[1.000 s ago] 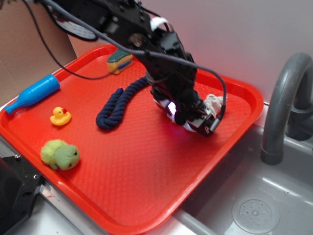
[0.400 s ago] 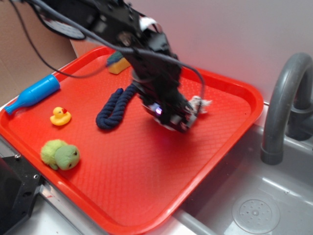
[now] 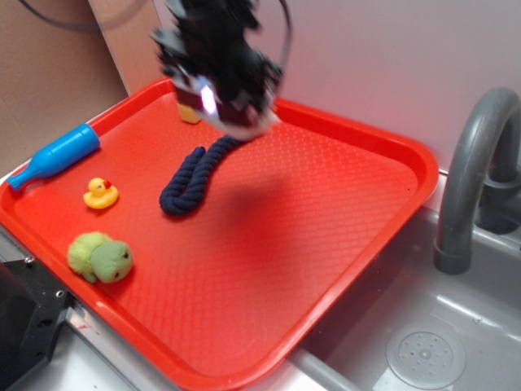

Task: Grab the white paper.

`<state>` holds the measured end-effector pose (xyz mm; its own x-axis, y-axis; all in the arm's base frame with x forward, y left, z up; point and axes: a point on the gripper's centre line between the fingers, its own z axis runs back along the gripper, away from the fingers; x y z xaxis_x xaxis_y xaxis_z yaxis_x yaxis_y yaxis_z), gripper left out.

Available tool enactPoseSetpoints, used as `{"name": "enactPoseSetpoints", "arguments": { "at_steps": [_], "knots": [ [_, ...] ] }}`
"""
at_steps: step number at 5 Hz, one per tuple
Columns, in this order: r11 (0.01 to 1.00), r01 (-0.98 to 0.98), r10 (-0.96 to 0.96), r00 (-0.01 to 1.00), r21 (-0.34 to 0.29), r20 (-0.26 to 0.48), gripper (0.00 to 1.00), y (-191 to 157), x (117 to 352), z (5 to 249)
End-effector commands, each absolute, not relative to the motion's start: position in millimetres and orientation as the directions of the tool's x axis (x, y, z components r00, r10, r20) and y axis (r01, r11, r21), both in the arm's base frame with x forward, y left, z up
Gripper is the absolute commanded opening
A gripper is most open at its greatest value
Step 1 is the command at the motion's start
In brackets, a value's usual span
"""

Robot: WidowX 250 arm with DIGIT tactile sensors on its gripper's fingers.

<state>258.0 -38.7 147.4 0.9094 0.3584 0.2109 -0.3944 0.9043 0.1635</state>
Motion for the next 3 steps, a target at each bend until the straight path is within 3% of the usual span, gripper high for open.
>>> {"name": "enactPoseSetpoints", "arguments": {
  "at_steps": [1,3],
  "knots": [
    [0.878,-0.474,0.445,0.859,0.065,0.252,0.00,0.7,238.4,224.7],
    [0.970,-0.230,0.203,0.943,0.076,0.263,0.00,-10.9,231.1,254.2]
  ]
}}
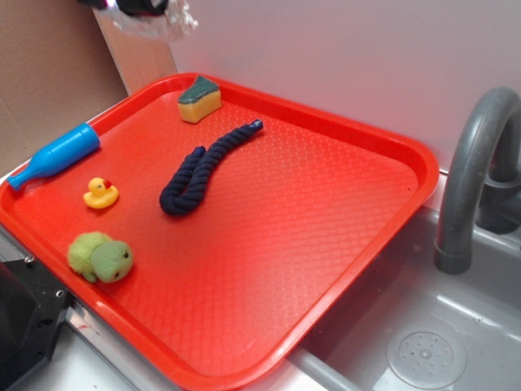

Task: Grab the white paper.

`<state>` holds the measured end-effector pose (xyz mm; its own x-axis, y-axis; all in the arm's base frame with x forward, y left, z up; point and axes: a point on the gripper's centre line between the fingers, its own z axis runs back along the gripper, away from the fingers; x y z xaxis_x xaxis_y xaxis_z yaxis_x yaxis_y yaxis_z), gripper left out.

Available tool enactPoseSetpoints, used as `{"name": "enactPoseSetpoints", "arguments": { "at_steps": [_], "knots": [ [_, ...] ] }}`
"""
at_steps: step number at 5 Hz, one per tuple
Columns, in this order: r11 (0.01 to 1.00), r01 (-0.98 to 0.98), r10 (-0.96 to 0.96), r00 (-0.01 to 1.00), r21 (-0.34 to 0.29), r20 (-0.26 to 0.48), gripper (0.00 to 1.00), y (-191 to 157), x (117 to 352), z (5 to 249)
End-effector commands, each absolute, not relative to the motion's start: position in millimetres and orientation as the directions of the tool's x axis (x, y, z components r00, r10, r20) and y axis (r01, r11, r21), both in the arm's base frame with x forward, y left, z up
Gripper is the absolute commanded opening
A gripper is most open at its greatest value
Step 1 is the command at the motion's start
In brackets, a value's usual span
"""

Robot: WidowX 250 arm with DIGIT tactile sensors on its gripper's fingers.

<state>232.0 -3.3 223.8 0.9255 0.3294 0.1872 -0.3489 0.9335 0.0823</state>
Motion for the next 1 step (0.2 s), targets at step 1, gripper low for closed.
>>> {"name": "enactPoseSetpoints", "arguments": {
  "at_steps": [1],
  "knots": [
    [0.982,-0.184,0.167,0.945,0.033,0.282,0.00,-14.8,229.1,247.9]
  ]
}}
